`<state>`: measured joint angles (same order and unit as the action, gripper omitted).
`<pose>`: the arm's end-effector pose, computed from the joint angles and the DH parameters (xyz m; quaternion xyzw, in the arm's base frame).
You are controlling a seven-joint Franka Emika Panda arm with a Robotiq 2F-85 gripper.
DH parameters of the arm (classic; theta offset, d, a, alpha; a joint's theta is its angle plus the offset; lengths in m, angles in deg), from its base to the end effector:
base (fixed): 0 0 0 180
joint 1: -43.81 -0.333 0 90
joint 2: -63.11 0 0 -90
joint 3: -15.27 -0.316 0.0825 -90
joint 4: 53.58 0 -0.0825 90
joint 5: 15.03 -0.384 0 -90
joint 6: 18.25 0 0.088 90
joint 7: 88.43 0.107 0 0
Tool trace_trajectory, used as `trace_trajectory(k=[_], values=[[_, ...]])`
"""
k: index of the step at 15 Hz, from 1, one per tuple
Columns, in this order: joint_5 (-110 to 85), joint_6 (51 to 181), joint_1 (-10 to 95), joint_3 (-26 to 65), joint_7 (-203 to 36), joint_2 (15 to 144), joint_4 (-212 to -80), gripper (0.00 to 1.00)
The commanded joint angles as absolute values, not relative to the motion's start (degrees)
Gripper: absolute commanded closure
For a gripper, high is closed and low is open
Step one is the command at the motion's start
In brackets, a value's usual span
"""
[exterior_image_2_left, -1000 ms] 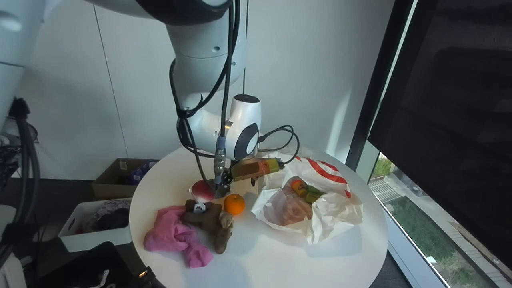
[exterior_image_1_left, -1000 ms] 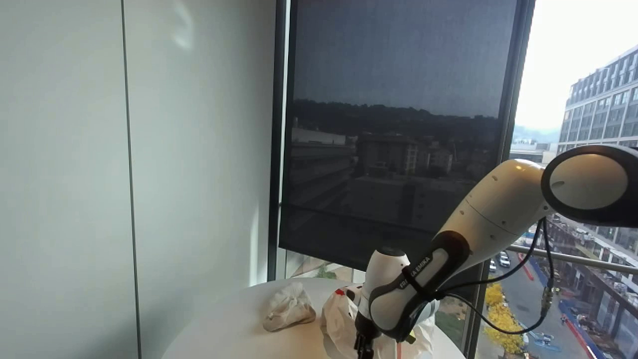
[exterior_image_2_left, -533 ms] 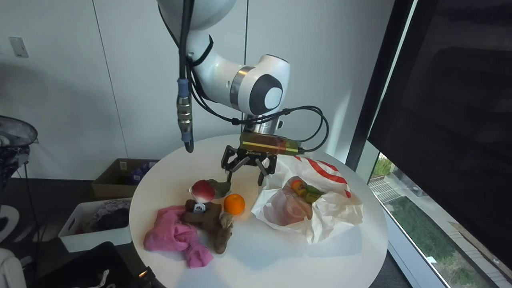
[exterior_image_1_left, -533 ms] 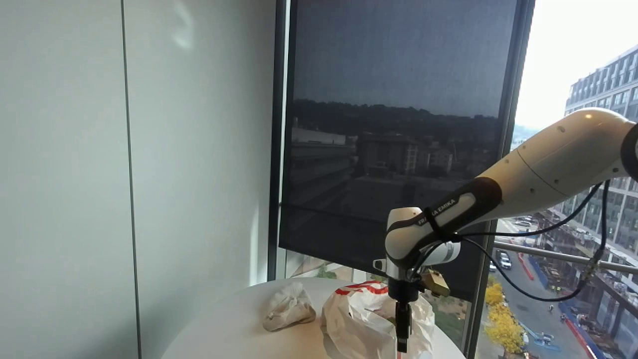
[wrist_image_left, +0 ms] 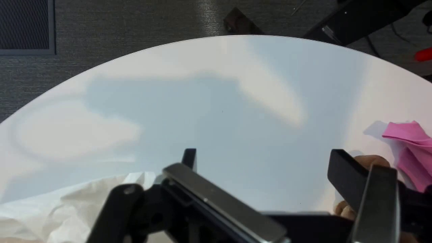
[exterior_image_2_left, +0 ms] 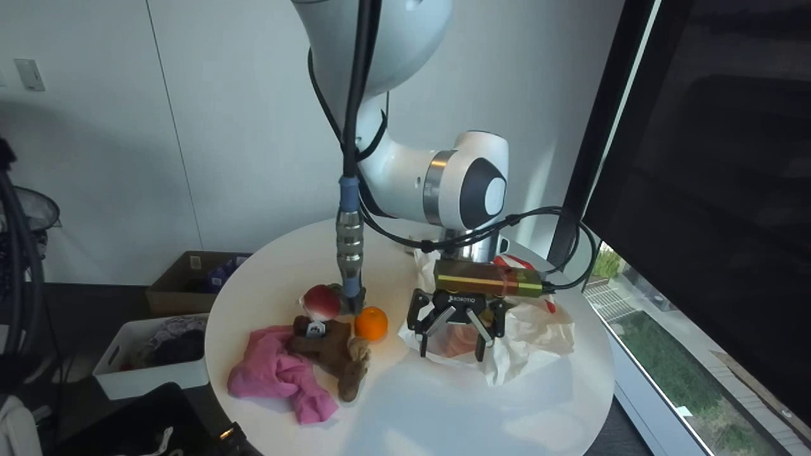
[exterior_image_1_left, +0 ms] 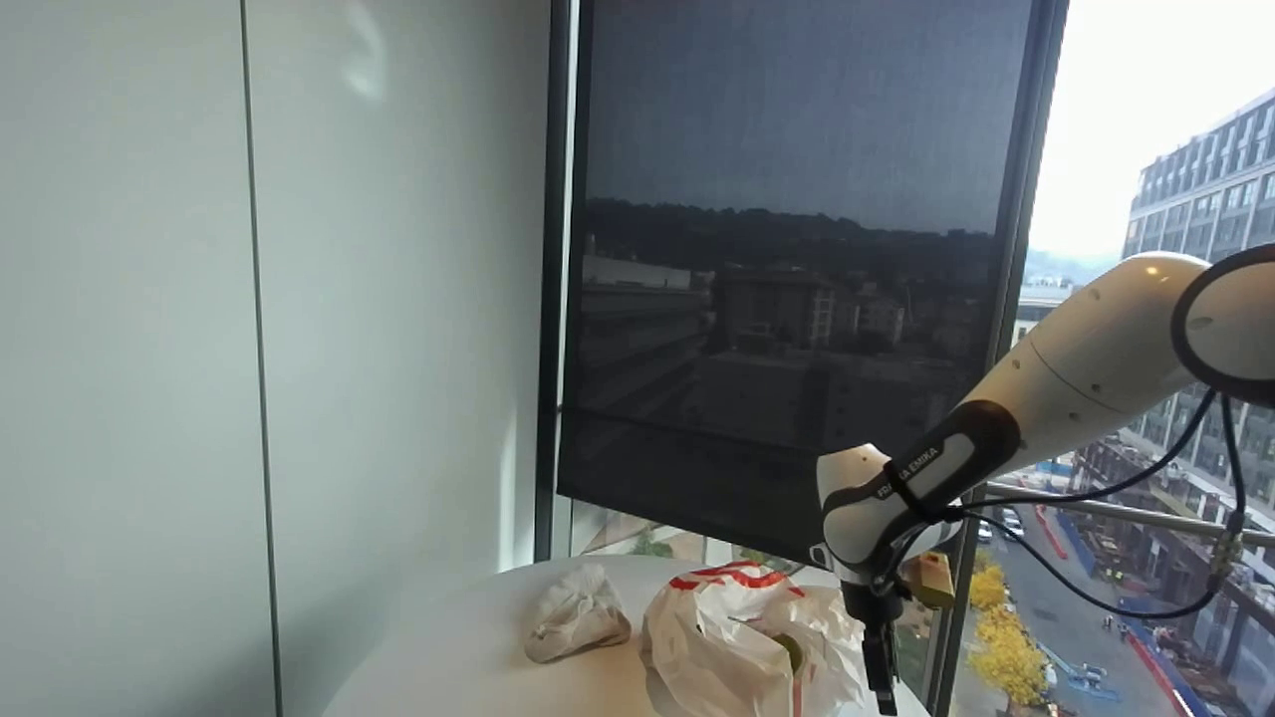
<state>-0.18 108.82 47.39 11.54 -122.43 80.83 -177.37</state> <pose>0.5378 -0.0066 0.2350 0.9150 0.3751 -0.1422 0.0431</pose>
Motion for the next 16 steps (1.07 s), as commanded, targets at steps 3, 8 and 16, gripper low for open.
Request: trace_trajectory(k=[3, 8, 16], values=[[1.3, 126.5, 46.1, 12.0, -118.8, 90.8, -173.4, 0.00], [-0.3, 138.0, 46.0, 12.1, -114.9, 97.1, -166.3, 0.00], [0.2, 144.5, 46.6, 13.6, -112.0, 107.6, -157.0, 0.00]])
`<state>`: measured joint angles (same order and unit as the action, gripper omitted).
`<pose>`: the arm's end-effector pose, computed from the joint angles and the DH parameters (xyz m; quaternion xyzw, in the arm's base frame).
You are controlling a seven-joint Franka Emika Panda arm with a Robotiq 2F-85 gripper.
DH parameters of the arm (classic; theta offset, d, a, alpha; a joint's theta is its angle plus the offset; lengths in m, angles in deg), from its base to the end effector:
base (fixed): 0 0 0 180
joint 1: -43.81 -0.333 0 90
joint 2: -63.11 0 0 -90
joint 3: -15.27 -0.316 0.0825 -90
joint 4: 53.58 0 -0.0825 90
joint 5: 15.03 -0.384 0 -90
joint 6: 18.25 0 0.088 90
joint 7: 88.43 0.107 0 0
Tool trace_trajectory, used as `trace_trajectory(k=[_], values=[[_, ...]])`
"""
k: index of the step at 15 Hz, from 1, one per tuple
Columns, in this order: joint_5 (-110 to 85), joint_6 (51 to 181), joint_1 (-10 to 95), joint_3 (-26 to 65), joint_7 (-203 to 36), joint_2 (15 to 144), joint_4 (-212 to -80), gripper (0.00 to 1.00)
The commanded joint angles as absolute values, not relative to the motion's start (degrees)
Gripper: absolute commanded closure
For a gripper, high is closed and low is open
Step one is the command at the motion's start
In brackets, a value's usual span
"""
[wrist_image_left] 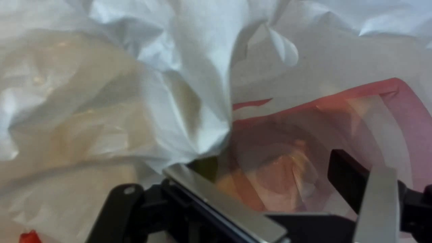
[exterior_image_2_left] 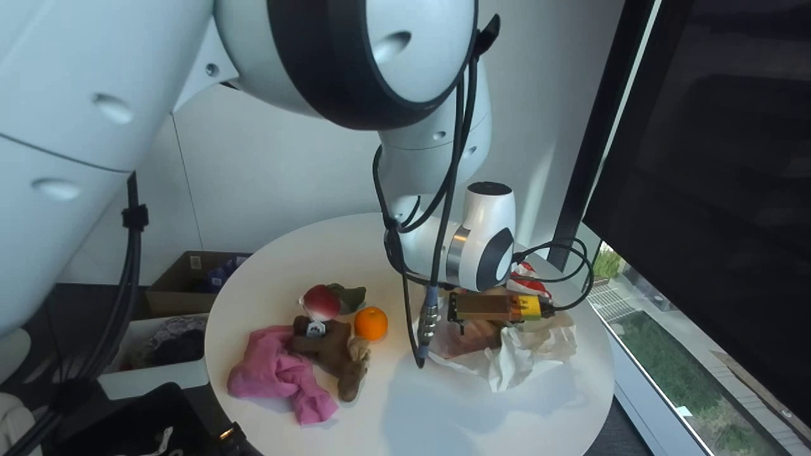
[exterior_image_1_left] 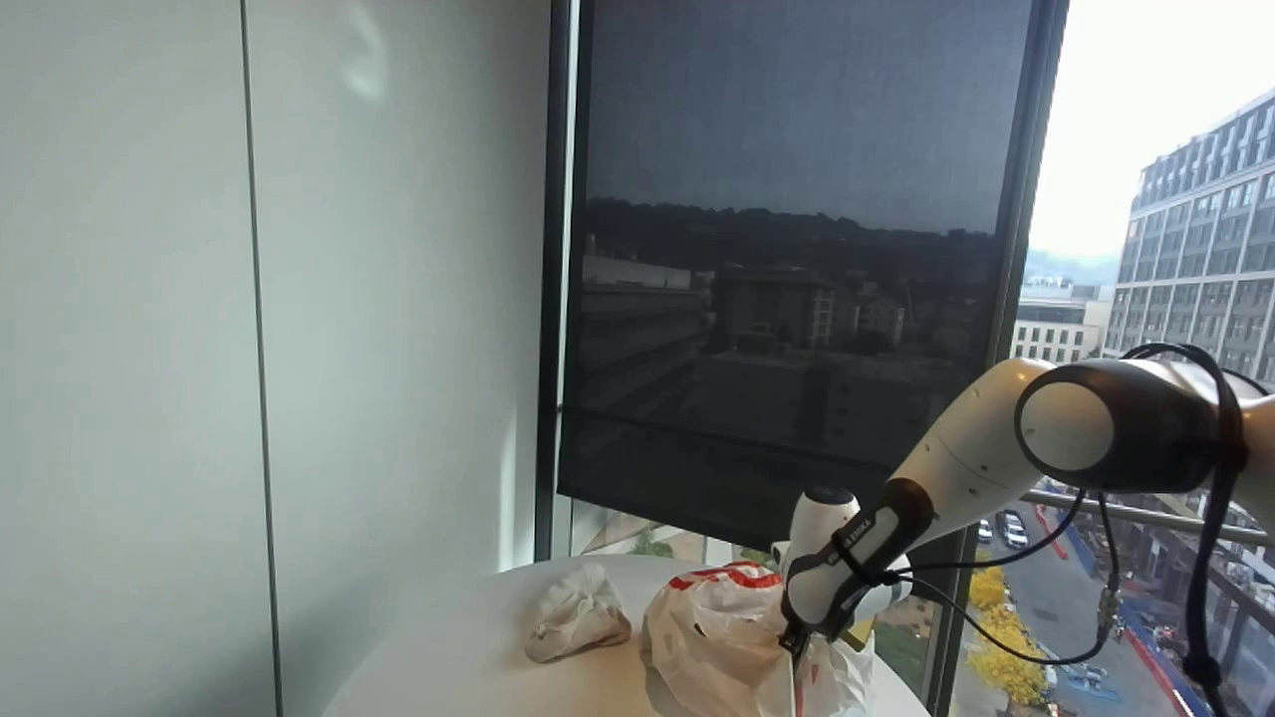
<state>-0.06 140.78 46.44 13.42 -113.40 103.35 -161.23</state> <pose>0.6471 0.0014 0.1512 0.9424 0.3162 0.0842 0.0688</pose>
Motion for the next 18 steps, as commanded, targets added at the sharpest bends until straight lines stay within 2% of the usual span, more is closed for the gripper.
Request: trace_trajectory(k=[1, 5, 18], values=[[0.5, 146.0, 46.3, 13.9, -111.6, 108.6, -156.1, 0.00], [3.4, 153.8, 43.4, 18.0, -110.1, 111.2, -154.3, 0.00], [7.2, 157.3, 39.0, 25.4, -107.8, 114.5, -153.5, 0.00]])
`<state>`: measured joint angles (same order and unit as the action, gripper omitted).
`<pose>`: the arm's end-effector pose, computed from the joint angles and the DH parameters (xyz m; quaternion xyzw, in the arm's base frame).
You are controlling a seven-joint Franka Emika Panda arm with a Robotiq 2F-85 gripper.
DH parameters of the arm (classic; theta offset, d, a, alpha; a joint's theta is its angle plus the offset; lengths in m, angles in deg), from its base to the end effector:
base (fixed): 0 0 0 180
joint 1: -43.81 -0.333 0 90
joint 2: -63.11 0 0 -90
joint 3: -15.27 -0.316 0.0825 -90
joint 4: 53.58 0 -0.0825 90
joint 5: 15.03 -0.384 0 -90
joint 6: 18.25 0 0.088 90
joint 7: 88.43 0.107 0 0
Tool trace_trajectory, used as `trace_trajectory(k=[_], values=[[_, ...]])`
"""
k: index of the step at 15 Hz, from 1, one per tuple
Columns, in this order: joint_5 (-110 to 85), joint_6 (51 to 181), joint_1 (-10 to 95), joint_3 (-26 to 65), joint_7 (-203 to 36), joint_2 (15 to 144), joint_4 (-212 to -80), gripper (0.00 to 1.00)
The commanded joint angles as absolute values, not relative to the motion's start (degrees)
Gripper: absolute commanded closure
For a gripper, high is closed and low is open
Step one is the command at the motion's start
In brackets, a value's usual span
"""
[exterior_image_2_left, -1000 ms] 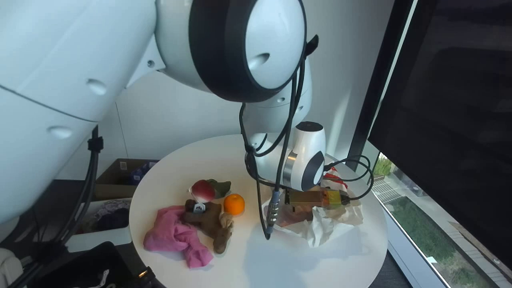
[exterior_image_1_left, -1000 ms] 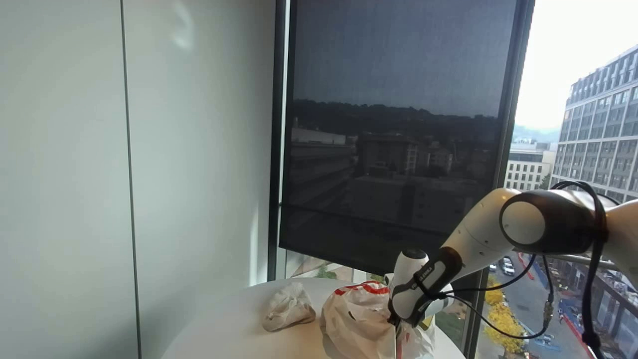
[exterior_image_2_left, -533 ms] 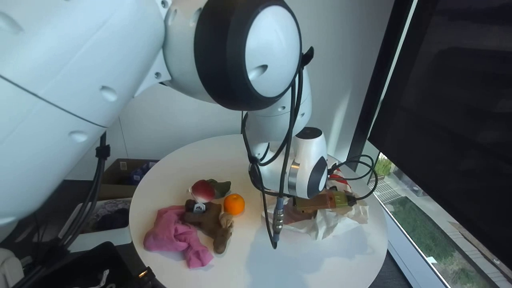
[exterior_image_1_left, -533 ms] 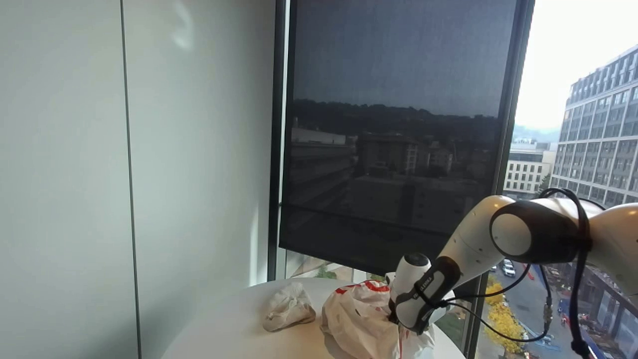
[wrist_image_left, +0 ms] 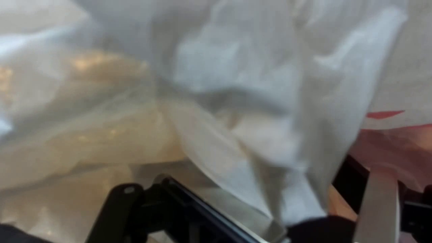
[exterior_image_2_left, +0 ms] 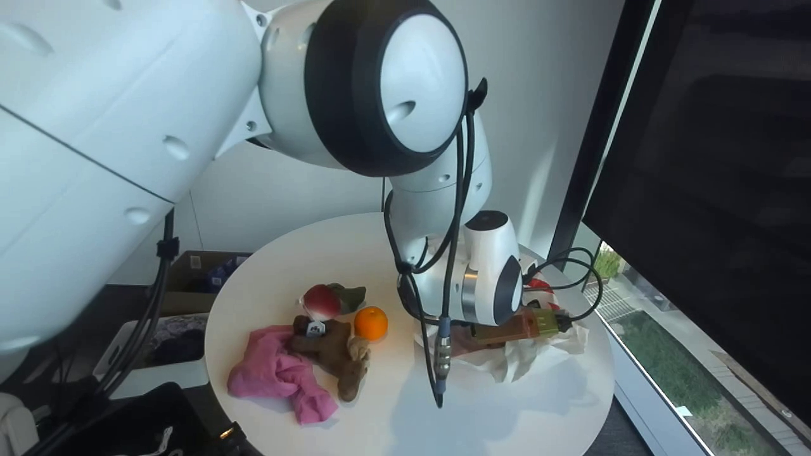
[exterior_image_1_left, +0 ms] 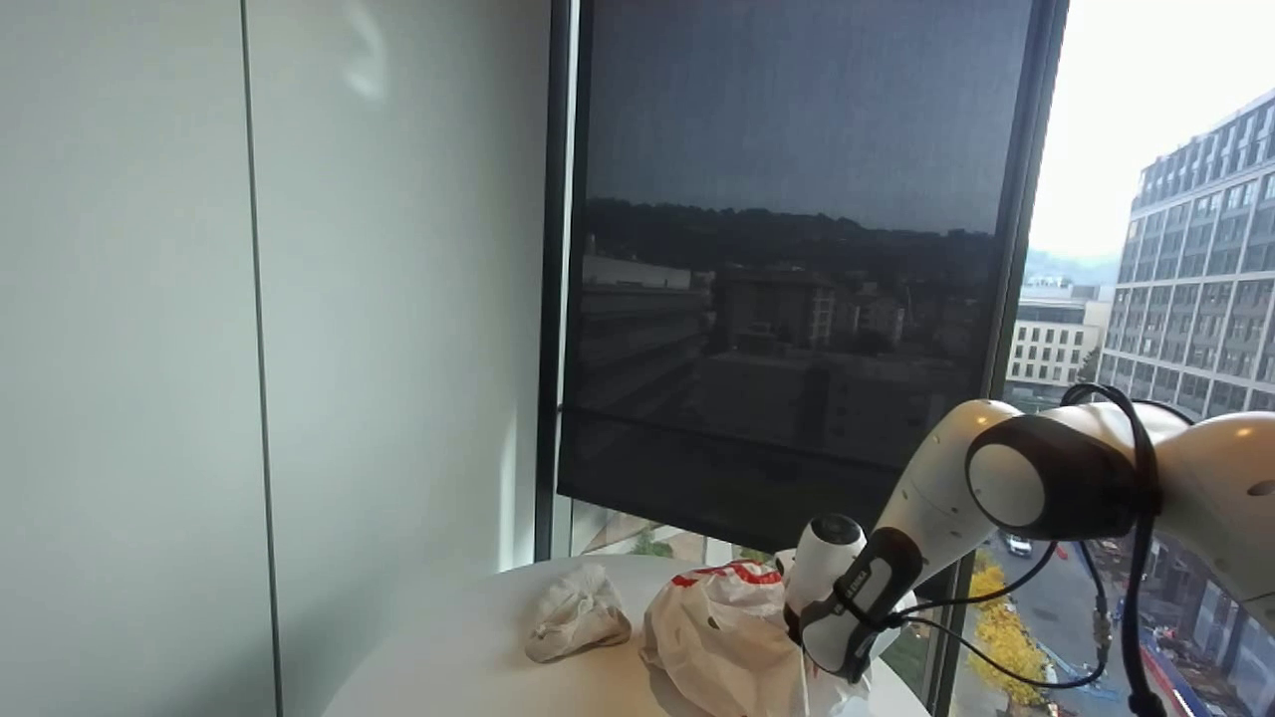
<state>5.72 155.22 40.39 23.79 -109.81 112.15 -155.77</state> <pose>0.6683 -0.0233 0.1149 0.9163 0.3395 0.1563 0.1440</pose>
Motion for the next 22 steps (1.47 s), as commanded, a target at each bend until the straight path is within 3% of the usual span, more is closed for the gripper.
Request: trace_trajectory(k=[1, 2, 4, 9, 10, 11, 13, 18, 22], values=[[7.2, 158.3, 38.5, 25.9, -107.3, 115.1, -153.0, 0.00], [7.0, 158.3, 38.5, 25.8, -107.3, 115.5, -152.6, 0.00], [7.2, 159.4, 37.8, 26.4, -107.3, 116.3, -151.8, 0.27], [7.2, 160.9, 37.1, 27.1, -107.6, 116.6, -151.4, 0.66], [7.0, 160.2, 37.2, 26.9, -107.6, 116.3, -151.7, 0.64], [6.5, 159.6, 38.0, 25.7, -107.7, 115.8, -151.9, 0.31], [6.0, 159.4, 38.7, 24.3, -107.3, 115.4, -152.1, 0.36], [5.3, 160.2, 38.0, 23.8, -104.8, 116.0, -151.5, 0.02], [5.0, 161.3, 37.8, 23.3, -103.5, 116.7, -150.8, 0.00]])
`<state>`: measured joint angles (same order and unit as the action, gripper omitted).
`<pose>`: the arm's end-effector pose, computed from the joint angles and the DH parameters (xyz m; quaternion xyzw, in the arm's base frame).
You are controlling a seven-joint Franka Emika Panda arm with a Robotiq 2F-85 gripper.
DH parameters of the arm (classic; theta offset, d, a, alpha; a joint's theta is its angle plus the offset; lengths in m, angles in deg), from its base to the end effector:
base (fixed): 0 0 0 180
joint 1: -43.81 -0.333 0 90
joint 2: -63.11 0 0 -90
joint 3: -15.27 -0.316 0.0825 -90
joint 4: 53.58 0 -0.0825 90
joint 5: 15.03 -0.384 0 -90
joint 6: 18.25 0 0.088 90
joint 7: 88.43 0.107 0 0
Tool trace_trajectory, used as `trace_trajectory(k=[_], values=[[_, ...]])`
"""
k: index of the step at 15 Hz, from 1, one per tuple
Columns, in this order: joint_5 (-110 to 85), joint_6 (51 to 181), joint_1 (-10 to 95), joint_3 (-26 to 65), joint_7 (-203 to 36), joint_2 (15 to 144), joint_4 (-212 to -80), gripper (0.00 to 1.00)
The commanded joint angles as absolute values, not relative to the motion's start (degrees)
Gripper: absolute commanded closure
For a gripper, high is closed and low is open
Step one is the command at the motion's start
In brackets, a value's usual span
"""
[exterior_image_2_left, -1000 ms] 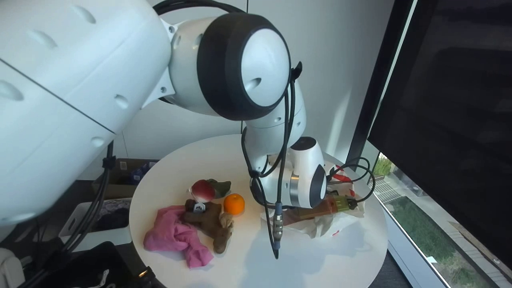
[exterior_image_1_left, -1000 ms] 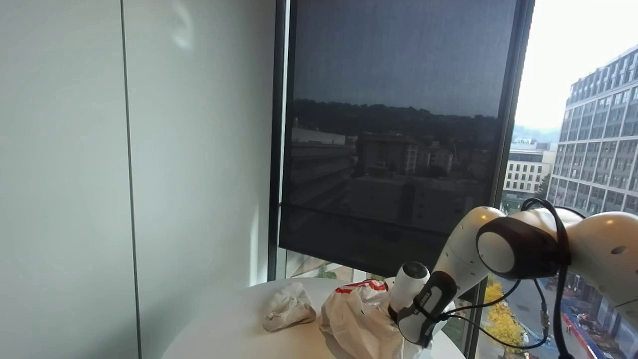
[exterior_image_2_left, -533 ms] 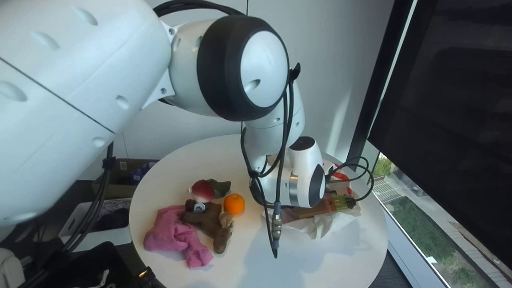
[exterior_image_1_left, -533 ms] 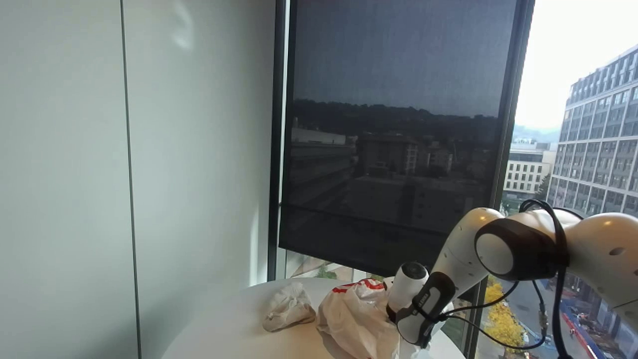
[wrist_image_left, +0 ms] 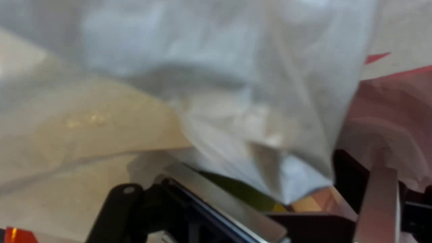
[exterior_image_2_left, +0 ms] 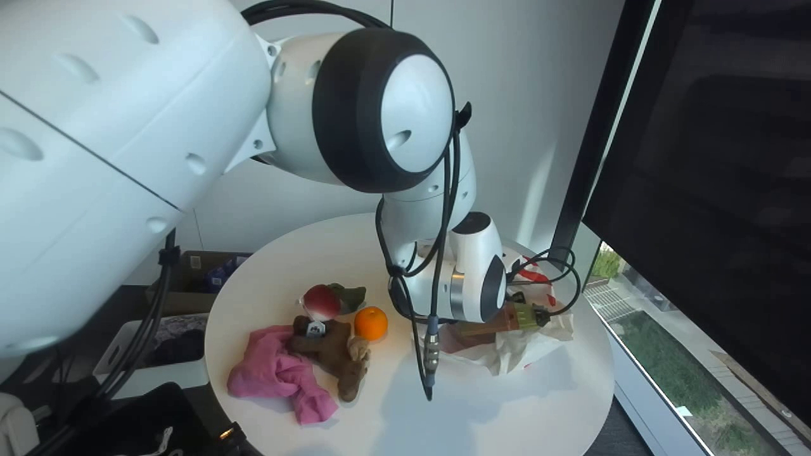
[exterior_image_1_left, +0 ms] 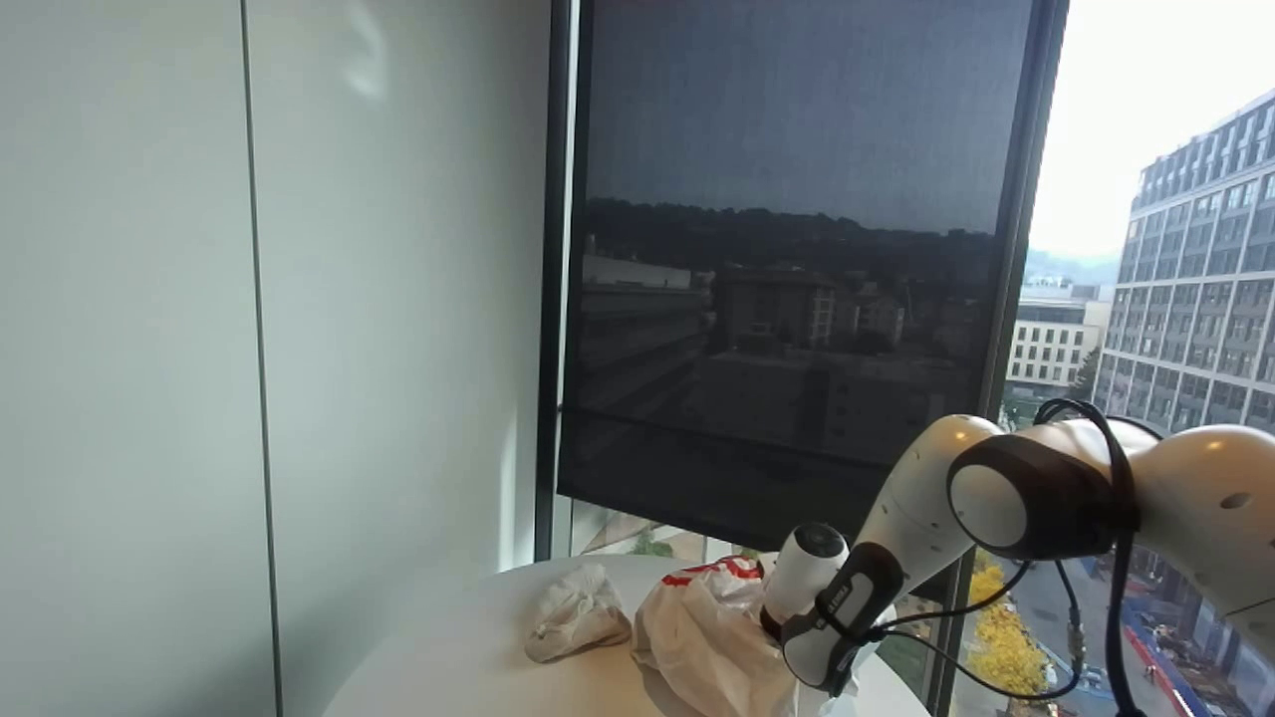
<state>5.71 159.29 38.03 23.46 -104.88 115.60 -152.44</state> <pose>0.6799 0.0128 0.1043 0.9147 0.3264 0.1990 0.1312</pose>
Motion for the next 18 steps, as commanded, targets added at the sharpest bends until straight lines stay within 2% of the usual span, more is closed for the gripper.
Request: trace_trajectory(k=[1, 6, 7, 8, 13, 14, 15, 16, 18], values=[[5.0, 161.6, 37.7, 23.4, -103.2, 116.9, -150.6, 0.00], [4.8, 161.3, 38.6, 21.9, -103.3, 117.2, -150.1, 0.00], [4.7, 161.2, 38.8, 21.7, -103.3, 117.2, -150.1, 0.23], [4.7, 161.4, 38.9, 21.5, -103.3, 117.2, -150.1, 0.26], [4.9, 161.5, 39.3, 21.0, -103.5, 116.7, -150.5, 0.64], [4.9, 161.8, 39.2, 21.1, -103.4, 116.7, -150.5, 0.23], [4.7, 161.8, 39.1, 21.1, -103.2, 116.8, -150.4, 0.27], [4.5, 161.0, 39.9, 20.0, -103.4, 116.4, -150.8, 0.26], [4.6, 161.2, 40.5, 18.9, -103.8, 116.2, -151.2, 0.13]])
